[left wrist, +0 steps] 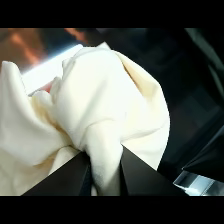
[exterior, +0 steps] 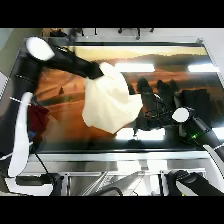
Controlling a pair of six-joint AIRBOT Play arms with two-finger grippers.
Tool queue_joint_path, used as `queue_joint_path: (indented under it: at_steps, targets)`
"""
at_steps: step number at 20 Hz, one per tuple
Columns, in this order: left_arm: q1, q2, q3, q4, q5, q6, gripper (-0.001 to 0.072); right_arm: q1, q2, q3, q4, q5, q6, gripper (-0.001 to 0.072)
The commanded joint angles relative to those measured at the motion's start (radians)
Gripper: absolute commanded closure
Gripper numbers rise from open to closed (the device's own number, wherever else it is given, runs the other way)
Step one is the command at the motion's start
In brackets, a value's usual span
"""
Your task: Fold the shirts.
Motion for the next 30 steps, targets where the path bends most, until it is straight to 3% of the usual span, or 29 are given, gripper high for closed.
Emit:
queue_joint_path:
  at_steps: [1,3,4,5,6,9,12,15,18,19,20,21,24,26,30]
  targets:
    - [-0.101,0.002,-0.128,0.088,0.135,-0.038,0.0684,0.001,0.000,0.000,0.000,0.000,0.000,0.0691]
    - [-0.085,0.002,-0.153,0.089,0.158,-0.045,0.0681,0.001,0.000,0.000,0.000,0.000,0.000,0.0691]
    - [-0.067,0.002,-0.145,0.087,0.138,-0.050,0.0525,0.000,0.000,0.000,0.000,-0.002,0.000,0.0691]
    - [-0.044,0.002,-0.128,0.087,0.107,-0.086,0.0140,0.001,0.000,0.000,0.000,-0.012,0.000,0.0691]
    - [-0.017,0.003,-0.107,0.087,0.074,-0.128,-0.0003,0.001,0.000,0.000,0.000,-0.021,0.000,0.0690]
    - [0.083,0.017,-0.040,0.088,-0.107,-0.142,-0.0002,0.000,-0.001,0.000,0.000,-0.027,0.000,0.0690]
    - [0.171,0.106,-0.162,0.089,-0.224,-0.142,-0.0002,0.001,-0.001,0.000,0.004,-0.056,0.001,0.0691]
    - [0.207,0.254,-0.471,0.087,-0.163,-0.129,-0.0002,0.000,-0.016,0.000,0.016,-0.106,-0.010,0.0690]
    - [0.189,0.387,-0.810,0.087,-0.010,-0.122,-0.0002,-0.011,-0.050,0.000,-0.062,-0.181,-0.047,0.0683]
    - [0.183,0.422,-0.910,0.087,0.059,-0.120,-0.0002,-0.038,-0.062,0.001,-0.061,-0.195,-0.043,0.0614]
    - [0.183,0.444,-0.985,0.084,0.116,-0.113,-0.0002,-0.080,-0.074,0.003,-0.060,-0.199,-0.040,0.0386]
    - [0.183,0.459,-1.044,0.079,0.155,-0.110,-0.0002,-0.138,-0.082,0.003,-0.061,-0.202,-0.041,0.0295]
    - [0.191,0.458,-1.108,0.080,0.221,-0.106,-0.0002,-0.336,-0.094,0.003,-0.049,-0.208,-0.041,0.0300]
    - [0.207,0.418,-1.093,0.080,0.271,-0.099,-0.0002,-0.430,-0.115,0.003,0.003,-0.187,-0.065,0.0415]
    - [0.242,0.259,-0.954,0.080,0.292,-0.074,-0.0002,-0.447,-0.200,0.003,0.070,-0.182,-0.156,0.0419]
